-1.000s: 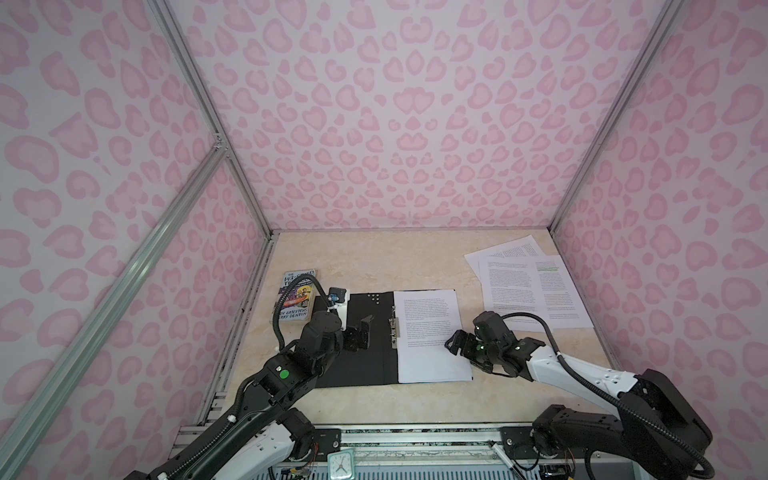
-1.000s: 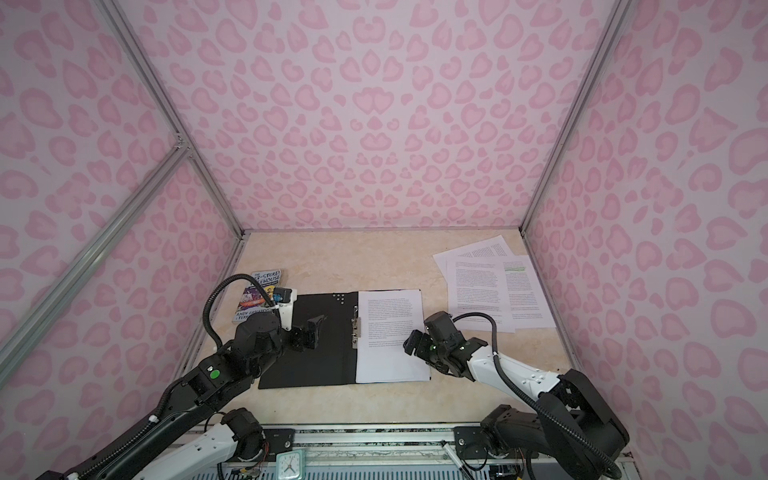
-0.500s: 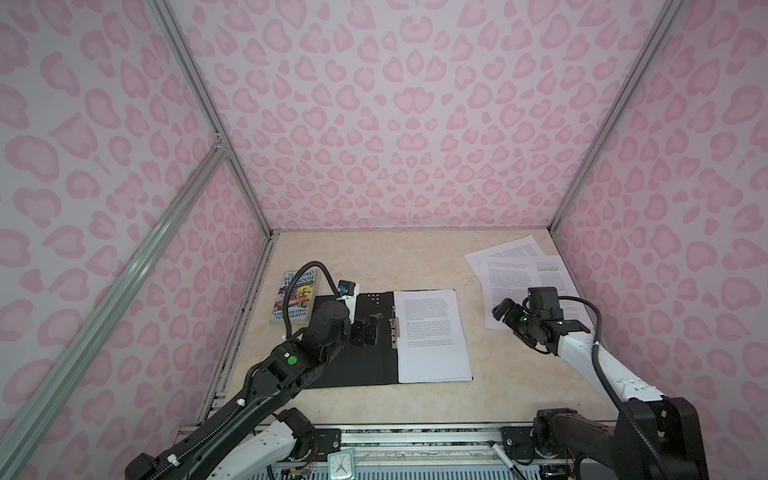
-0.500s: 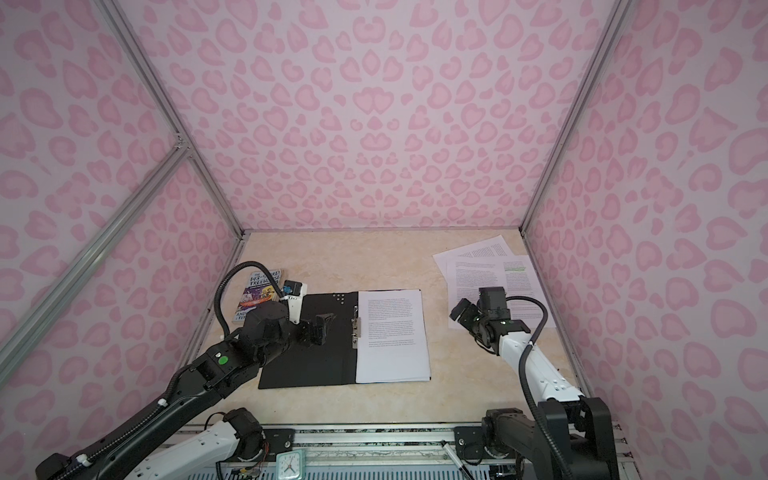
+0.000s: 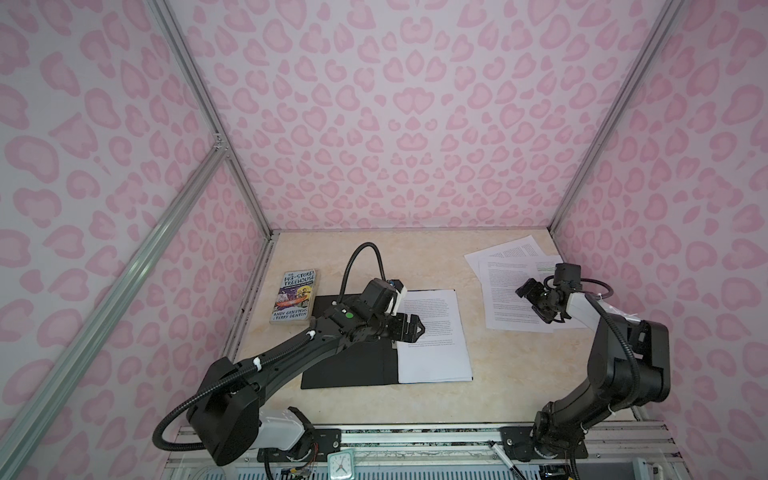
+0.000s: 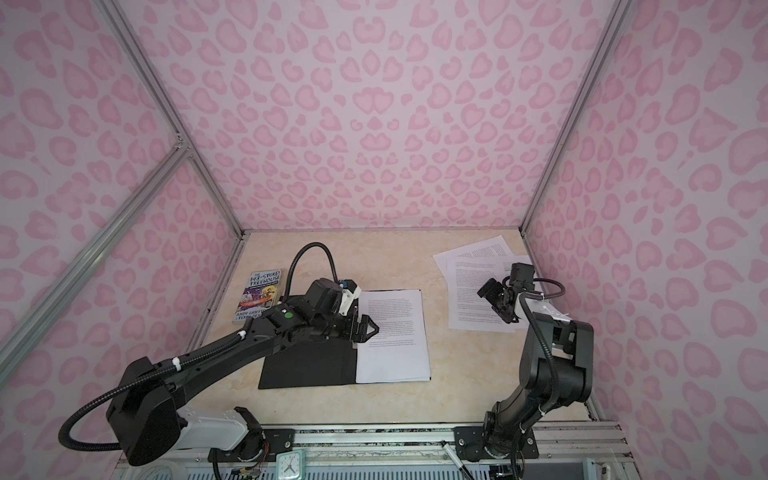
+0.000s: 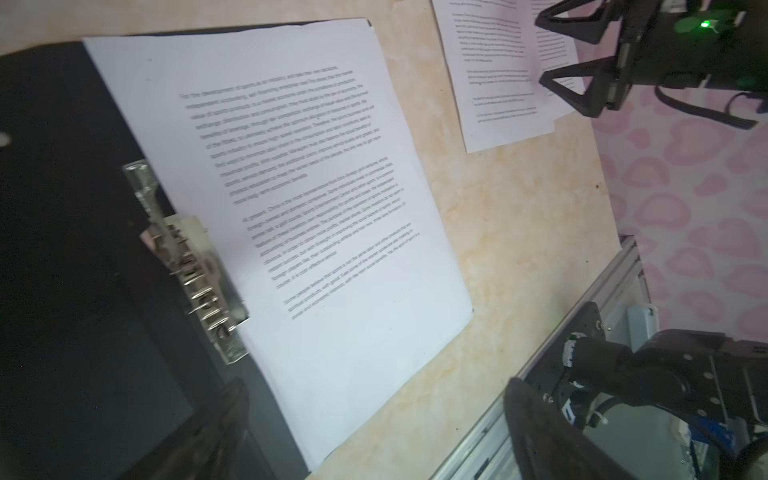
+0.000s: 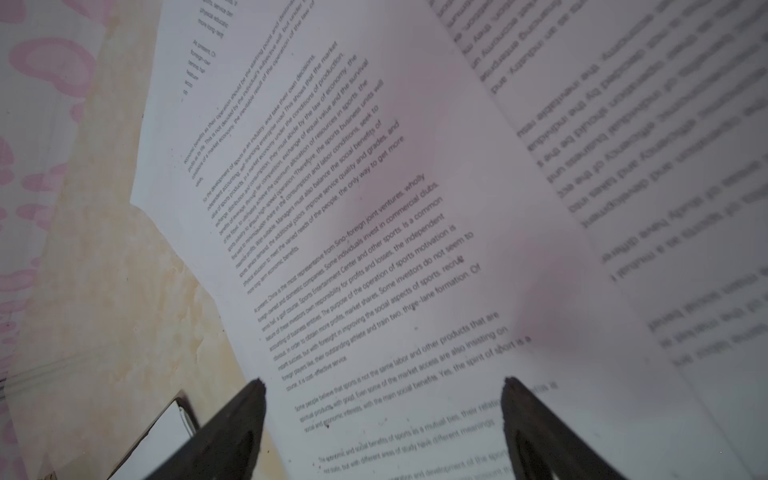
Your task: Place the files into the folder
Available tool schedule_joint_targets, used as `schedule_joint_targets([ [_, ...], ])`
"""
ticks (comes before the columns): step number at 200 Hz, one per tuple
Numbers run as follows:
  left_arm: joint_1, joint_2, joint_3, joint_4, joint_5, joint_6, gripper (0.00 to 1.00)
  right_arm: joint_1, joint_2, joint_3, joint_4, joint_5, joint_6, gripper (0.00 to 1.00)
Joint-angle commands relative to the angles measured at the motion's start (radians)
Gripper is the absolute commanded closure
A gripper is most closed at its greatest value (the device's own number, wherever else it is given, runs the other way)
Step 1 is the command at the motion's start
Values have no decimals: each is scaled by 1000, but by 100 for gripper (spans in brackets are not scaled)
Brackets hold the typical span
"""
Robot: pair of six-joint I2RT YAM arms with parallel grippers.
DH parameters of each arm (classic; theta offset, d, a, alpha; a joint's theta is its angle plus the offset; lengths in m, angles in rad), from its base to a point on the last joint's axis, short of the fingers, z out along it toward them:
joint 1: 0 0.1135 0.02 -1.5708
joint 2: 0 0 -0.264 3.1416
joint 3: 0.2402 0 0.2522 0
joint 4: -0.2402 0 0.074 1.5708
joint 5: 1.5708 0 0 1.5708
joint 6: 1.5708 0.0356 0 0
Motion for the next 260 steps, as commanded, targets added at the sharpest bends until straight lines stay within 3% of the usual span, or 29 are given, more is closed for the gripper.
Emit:
schedule_joint_targets([
  [1, -26, 88, 79, 45, 71, -13, 7, 14, 46, -8, 33, -56, -10, 12],
  [49, -73, 342, 313, 37, 124, 4, 13, 57, 45, -104, 68, -142, -6, 15],
  [96, -86, 539, 529, 43, 162, 0, 14, 73, -113, -200, 59, -267, 18, 16],
  [122, -94, 631, 629, 42, 203, -7, 14, 22, -186, -145, -23, -203, -28, 13],
  [151, -126, 716, 719, 36, 244, -15, 14, -64, -145, -99, -10, -242, 0, 13],
  [177, -158, 783, 783, 36, 275, -26, 14, -99, -117, -56, 0, -159, 14, 13],
  [260, -228, 1017, 991, 48, 333, -89, 14, -114, 25, 63, 58, -137, 69, 14],
])
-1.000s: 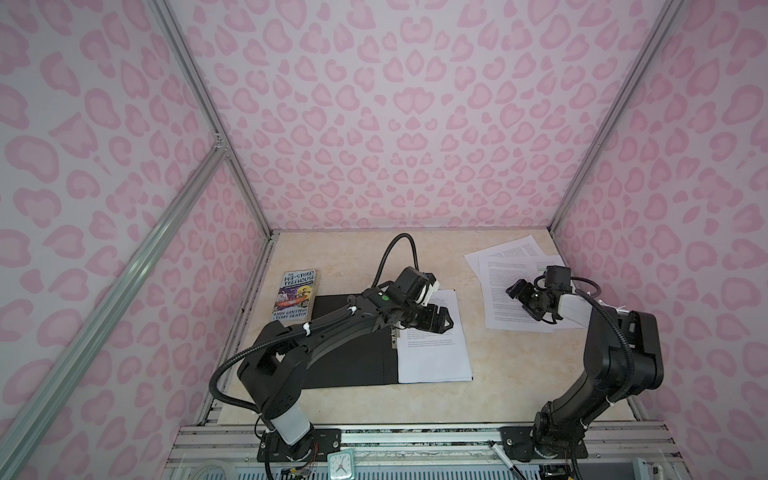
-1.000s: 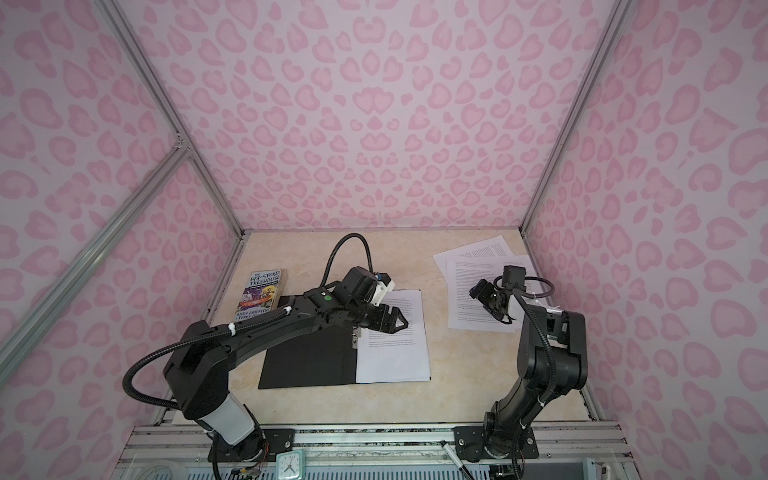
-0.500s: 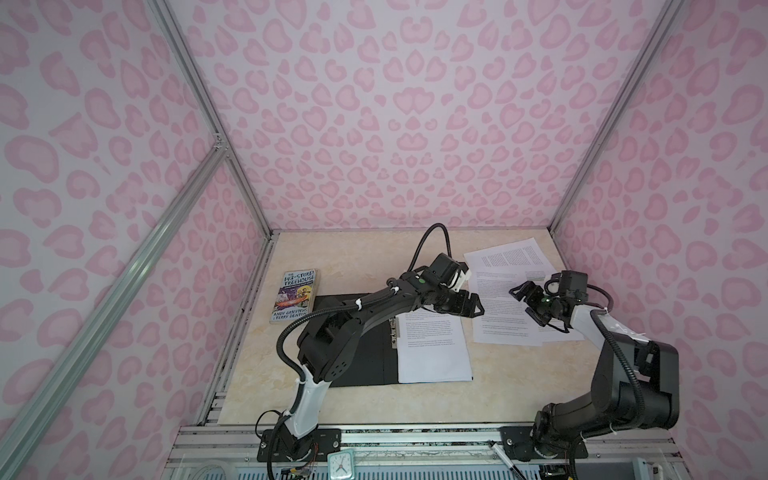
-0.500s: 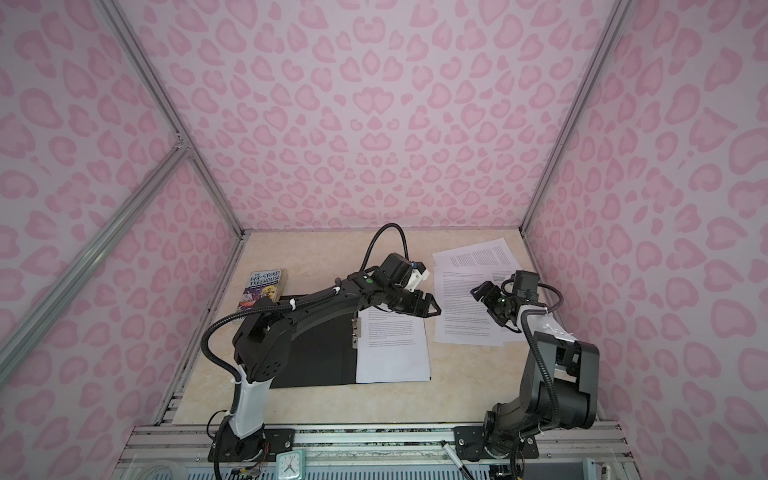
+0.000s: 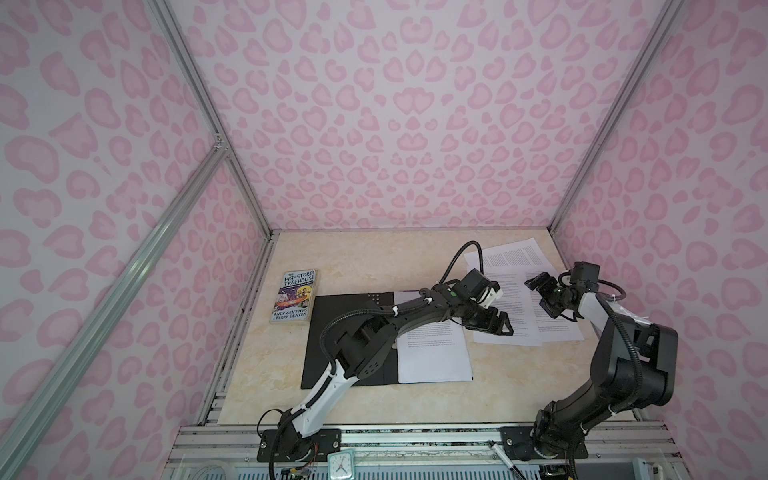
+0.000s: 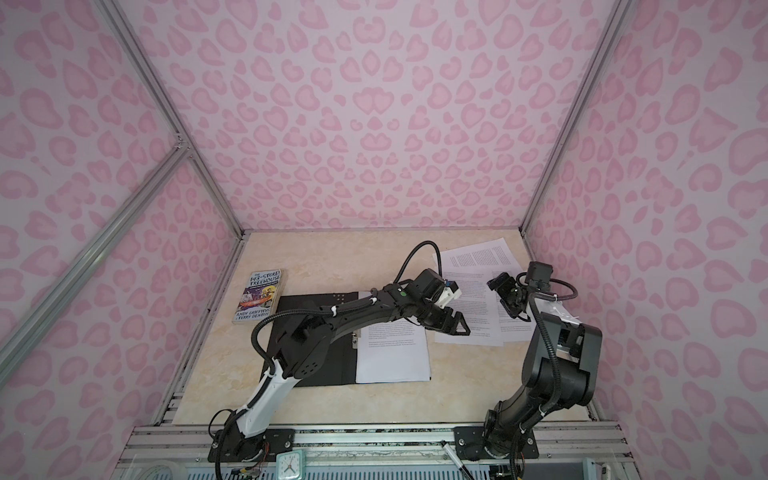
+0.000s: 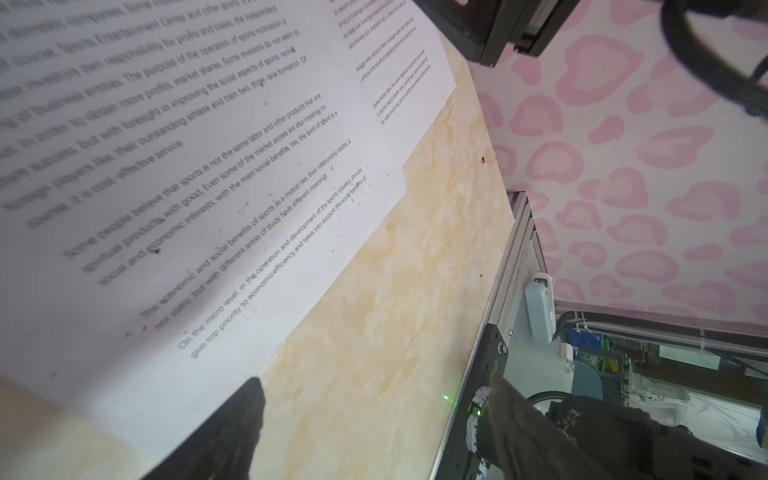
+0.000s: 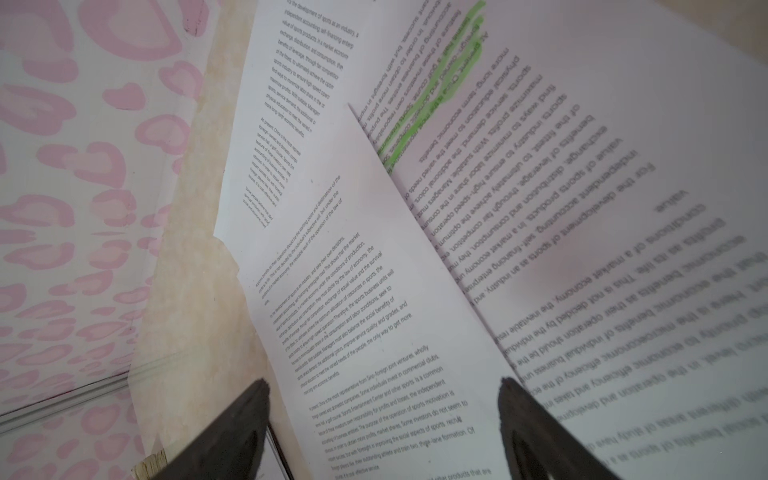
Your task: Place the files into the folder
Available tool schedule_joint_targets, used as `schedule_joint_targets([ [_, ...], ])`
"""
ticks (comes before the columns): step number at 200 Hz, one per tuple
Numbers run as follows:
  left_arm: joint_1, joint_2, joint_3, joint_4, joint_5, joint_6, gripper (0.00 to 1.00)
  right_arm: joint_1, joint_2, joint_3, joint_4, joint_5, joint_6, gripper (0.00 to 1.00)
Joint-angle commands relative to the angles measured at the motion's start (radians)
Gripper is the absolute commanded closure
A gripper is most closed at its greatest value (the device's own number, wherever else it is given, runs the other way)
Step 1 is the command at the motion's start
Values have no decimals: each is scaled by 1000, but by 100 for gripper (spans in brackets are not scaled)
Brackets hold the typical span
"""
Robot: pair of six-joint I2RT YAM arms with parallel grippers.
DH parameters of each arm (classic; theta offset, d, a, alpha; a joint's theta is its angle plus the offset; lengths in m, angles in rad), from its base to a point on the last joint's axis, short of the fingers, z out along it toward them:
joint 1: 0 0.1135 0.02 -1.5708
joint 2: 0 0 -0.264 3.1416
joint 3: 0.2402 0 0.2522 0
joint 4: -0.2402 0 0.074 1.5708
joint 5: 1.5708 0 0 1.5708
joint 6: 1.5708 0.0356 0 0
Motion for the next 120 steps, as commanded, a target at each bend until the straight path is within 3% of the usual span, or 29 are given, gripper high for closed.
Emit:
schedule_joint_targets([
  [1, -2, 58, 49, 15, 28, -32, 14, -1, 47, 32, 32, 19, 17, 14],
  [47, 3, 119, 63, -5, -14, -49, 14, 0, 201, 202, 26, 24, -16, 16],
  [120, 38, 79, -81, -11, -42, -40, 14, 1, 468, 481, -72, -88, -83, 18],
])
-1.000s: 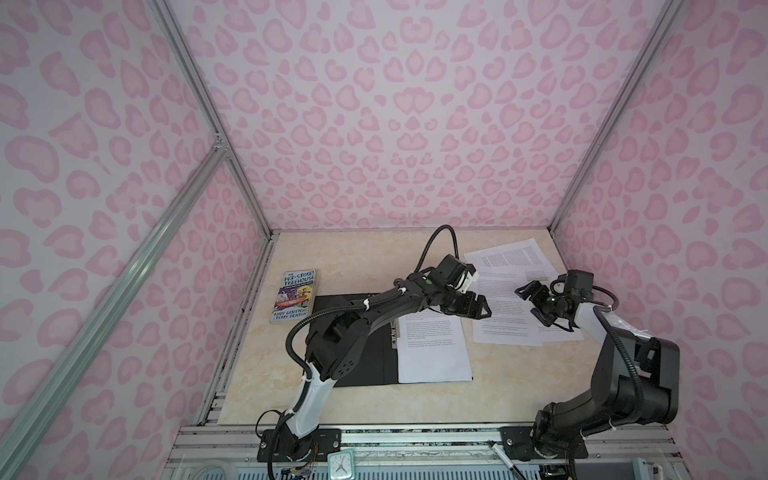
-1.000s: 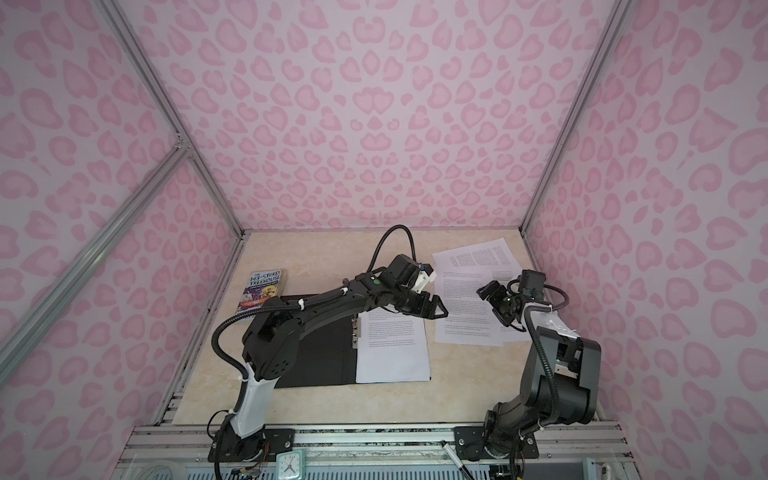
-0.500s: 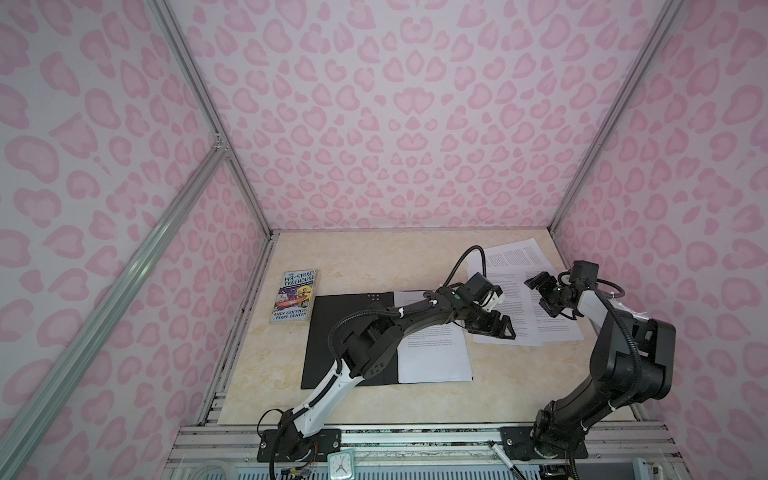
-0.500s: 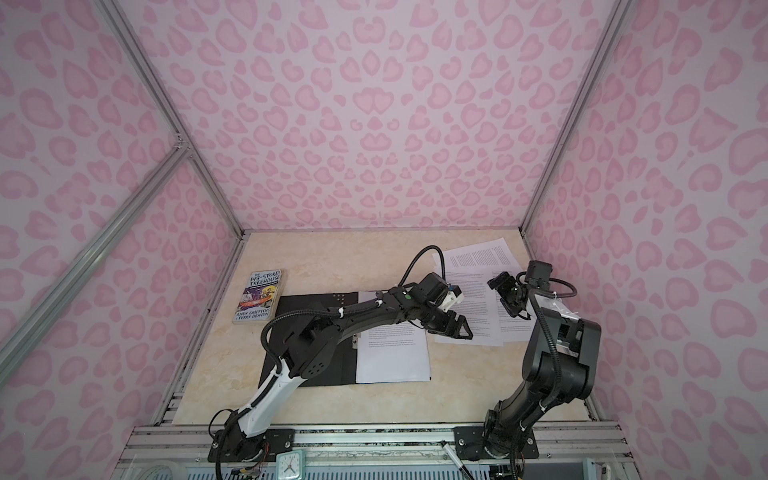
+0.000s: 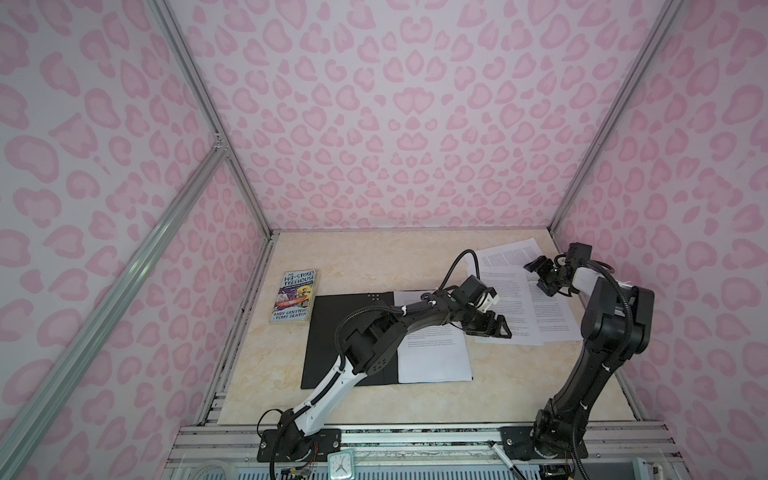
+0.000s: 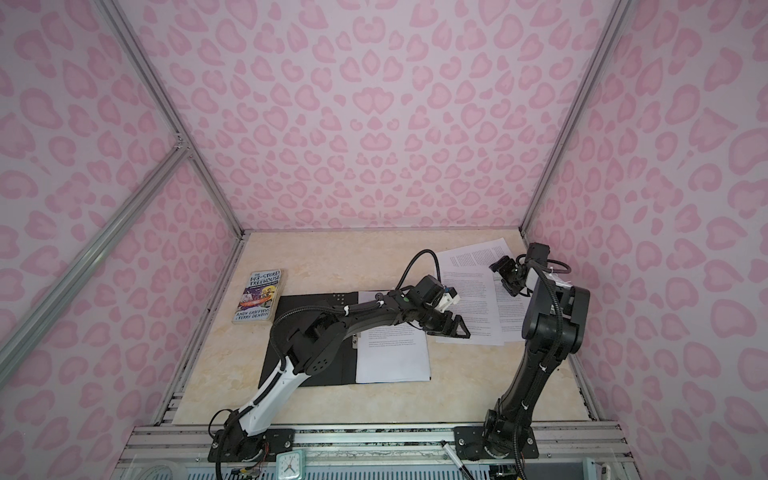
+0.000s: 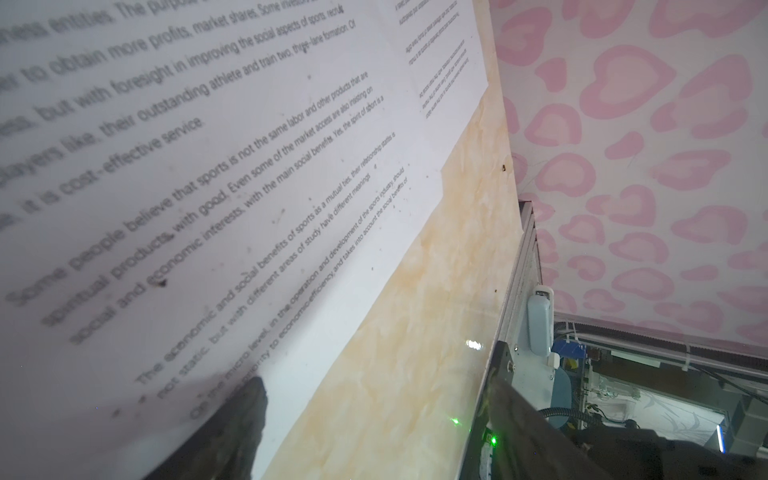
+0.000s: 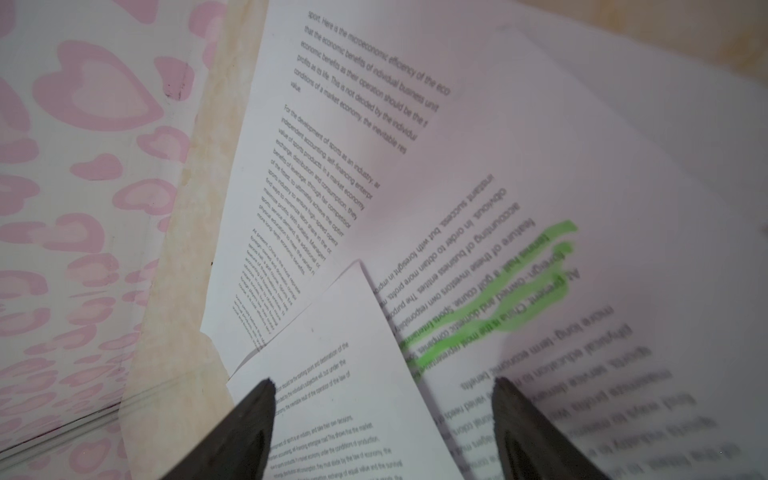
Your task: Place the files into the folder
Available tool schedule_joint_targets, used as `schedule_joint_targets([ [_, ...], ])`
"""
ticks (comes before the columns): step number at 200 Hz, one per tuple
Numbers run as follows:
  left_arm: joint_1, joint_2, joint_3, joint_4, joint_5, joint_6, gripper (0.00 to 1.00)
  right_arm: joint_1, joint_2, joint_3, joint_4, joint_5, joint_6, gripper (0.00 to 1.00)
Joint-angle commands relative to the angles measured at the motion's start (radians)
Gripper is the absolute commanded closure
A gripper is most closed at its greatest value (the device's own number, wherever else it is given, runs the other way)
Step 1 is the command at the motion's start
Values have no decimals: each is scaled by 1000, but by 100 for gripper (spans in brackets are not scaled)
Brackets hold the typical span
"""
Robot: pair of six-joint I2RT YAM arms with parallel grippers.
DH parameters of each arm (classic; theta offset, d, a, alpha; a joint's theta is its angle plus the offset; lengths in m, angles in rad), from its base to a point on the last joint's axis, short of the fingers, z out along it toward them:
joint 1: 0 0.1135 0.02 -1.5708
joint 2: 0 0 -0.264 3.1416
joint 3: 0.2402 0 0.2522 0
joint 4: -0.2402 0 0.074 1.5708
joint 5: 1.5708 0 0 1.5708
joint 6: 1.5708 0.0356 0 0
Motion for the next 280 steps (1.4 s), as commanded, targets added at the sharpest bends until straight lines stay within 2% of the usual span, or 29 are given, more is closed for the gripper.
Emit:
schedule_joint_targets([
  [1, 12, 4, -34, -131, -90, 11, 14, 2, 54, 54, -49, -57, -46, 18],
  [40, 16, 39, -5, -148, -60, 14, 14, 25, 94, 81, -147, -95, -73, 19],
  [76, 18, 53, 9, -158, -62, 24, 14, 45, 48, -13, -166, -134, -86, 19],
  [129, 24, 67, 13, -171, -67, 33, 14, 23, -125, -184, -31, -214, -14, 18],
  [166, 25, 66, 7, -172, -71, 34, 14, 17, -199, -259, 58, -329, 51, 17],
  [214, 27, 55, -10, -172, -75, 42, 14, 2, -330, -391, 64, -357, 31, 14],
  [238, 29, 44, -29, -168, -77, 44, 14, -24, -404, -484, 129, -403, 73, 14],
  [264, 30, 34, -44, -162, -80, 47, 14, -29, -456, -481, 56, -331, 3, 15],
  [280, 30, 33, -49, -163, -77, 47, 14, -21, -425, -434, -14, -308, -51, 23],
])
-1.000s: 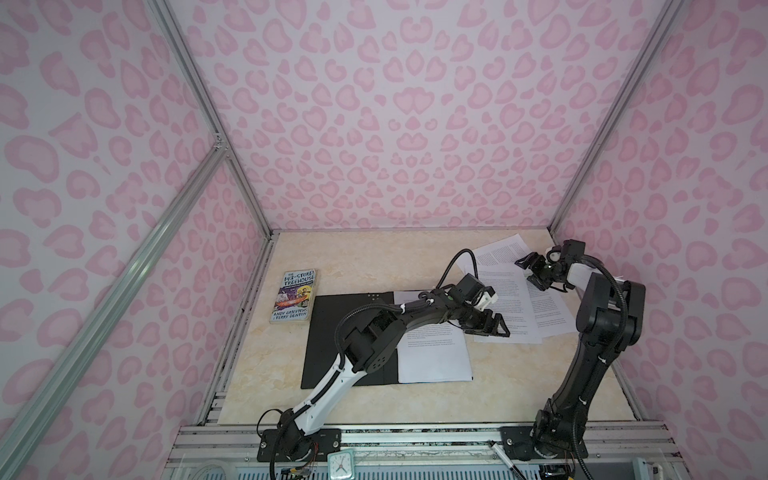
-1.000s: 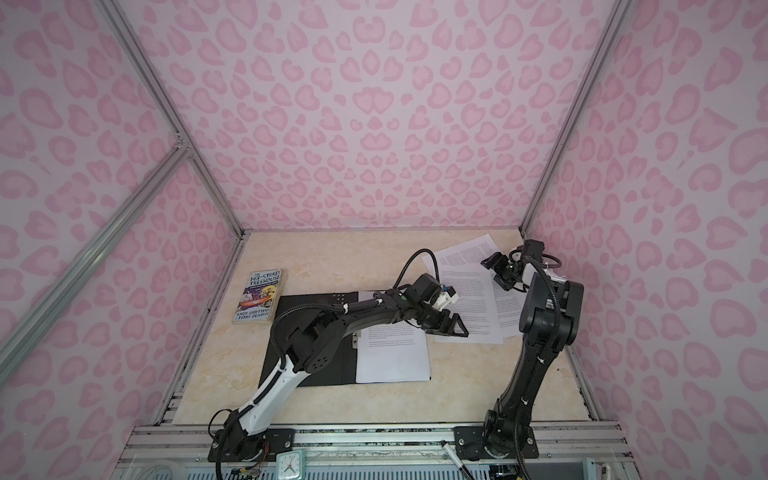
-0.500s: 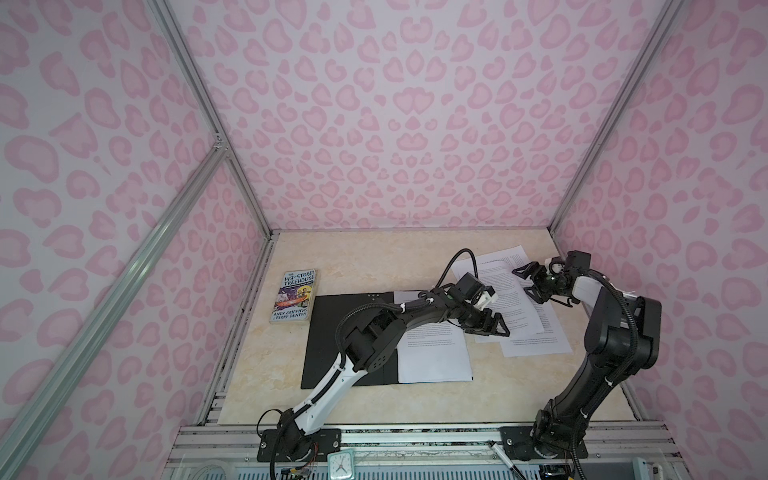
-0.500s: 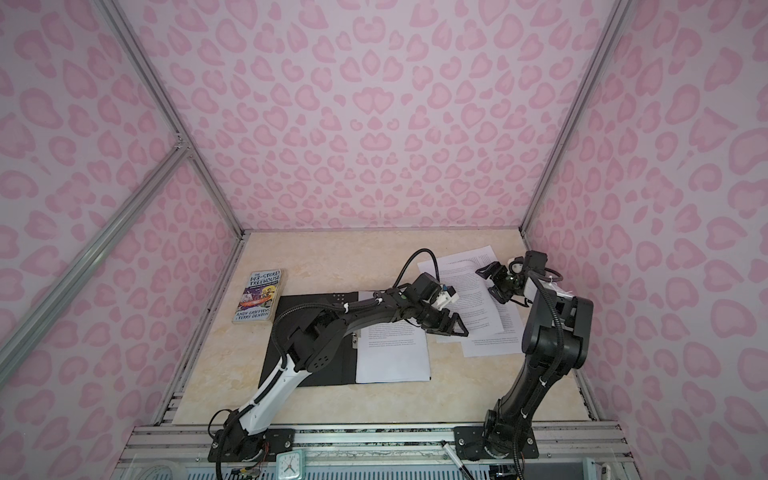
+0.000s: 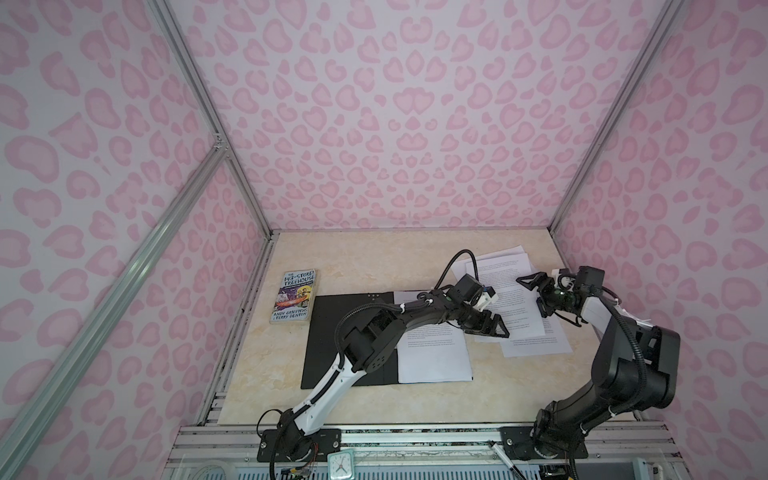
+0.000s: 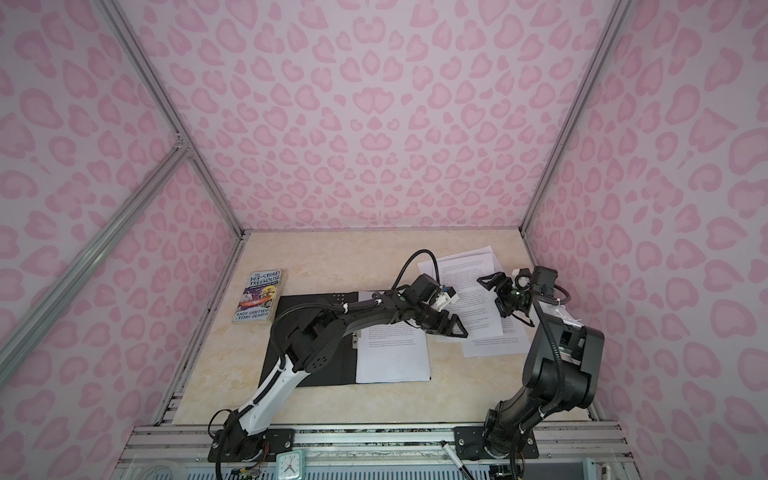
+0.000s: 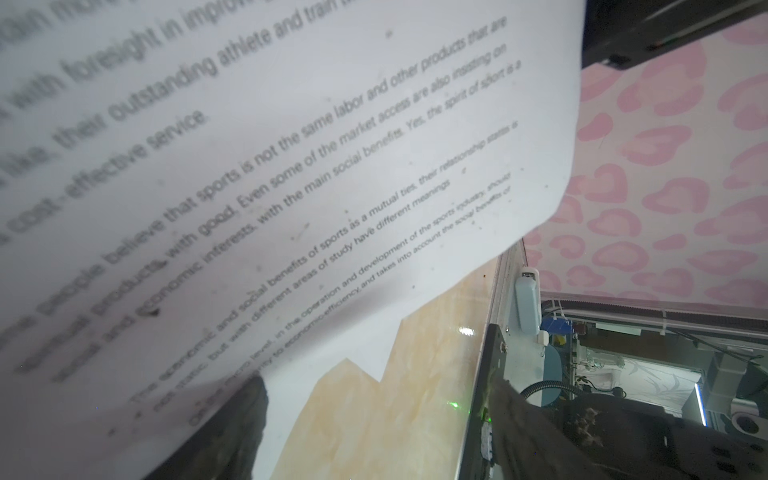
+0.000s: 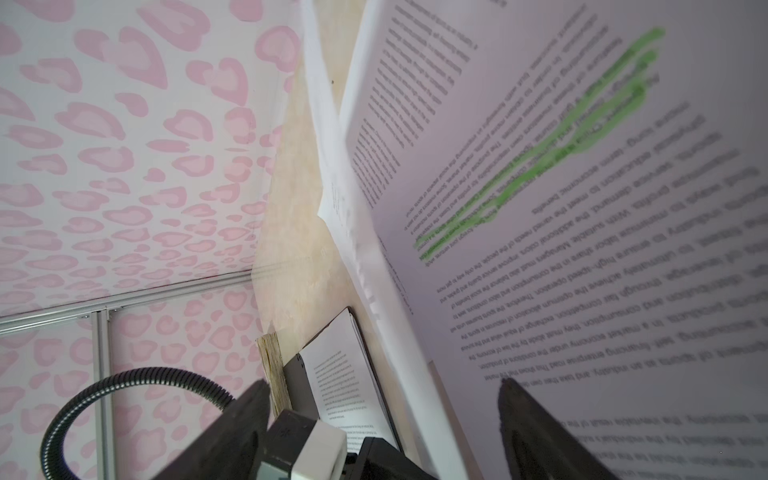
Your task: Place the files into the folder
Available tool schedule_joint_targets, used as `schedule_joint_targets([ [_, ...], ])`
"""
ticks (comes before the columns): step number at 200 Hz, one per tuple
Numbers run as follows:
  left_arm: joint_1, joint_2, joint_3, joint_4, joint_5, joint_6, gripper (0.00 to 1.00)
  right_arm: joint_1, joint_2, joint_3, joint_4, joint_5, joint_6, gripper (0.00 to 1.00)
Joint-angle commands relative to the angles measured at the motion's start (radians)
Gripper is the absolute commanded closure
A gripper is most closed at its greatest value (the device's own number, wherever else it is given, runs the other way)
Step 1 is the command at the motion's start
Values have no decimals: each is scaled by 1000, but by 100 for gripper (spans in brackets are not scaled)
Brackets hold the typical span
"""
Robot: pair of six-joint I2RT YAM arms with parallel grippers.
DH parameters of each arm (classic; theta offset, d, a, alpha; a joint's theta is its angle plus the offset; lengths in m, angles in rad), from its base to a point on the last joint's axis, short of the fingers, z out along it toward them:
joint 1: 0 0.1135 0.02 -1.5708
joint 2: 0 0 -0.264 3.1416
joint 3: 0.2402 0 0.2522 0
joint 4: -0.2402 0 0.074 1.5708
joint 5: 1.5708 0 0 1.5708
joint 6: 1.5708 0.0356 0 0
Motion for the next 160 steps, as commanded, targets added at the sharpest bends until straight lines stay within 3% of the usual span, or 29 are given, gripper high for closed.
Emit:
schedule_joint_targets([
  [1, 5, 20, -25, -207, -157, 9, 14, 10, 28, 43, -86, 45, -86, 23],
  [27, 5, 12, -34, -202, -159, 12, 14, 57, 61, 135, -258, 174, -234, 31],
  [50, 5, 10, -38, -199, -159, 10, 14, 63, 91, 146, -270, 166, -236, 49],
  [84, 5, 10, -39, -199, -158, 10, 14, 89, 52, 162, -303, 261, -261, 57],
  [131, 7, -2, -36, -194, -144, 13, 14, 92, 59, 188, -333, 243, -277, 79],
  [160, 7, -14, -29, -189, -123, 22, 14, 92, 56, 173, -299, 200, -255, 85],
])
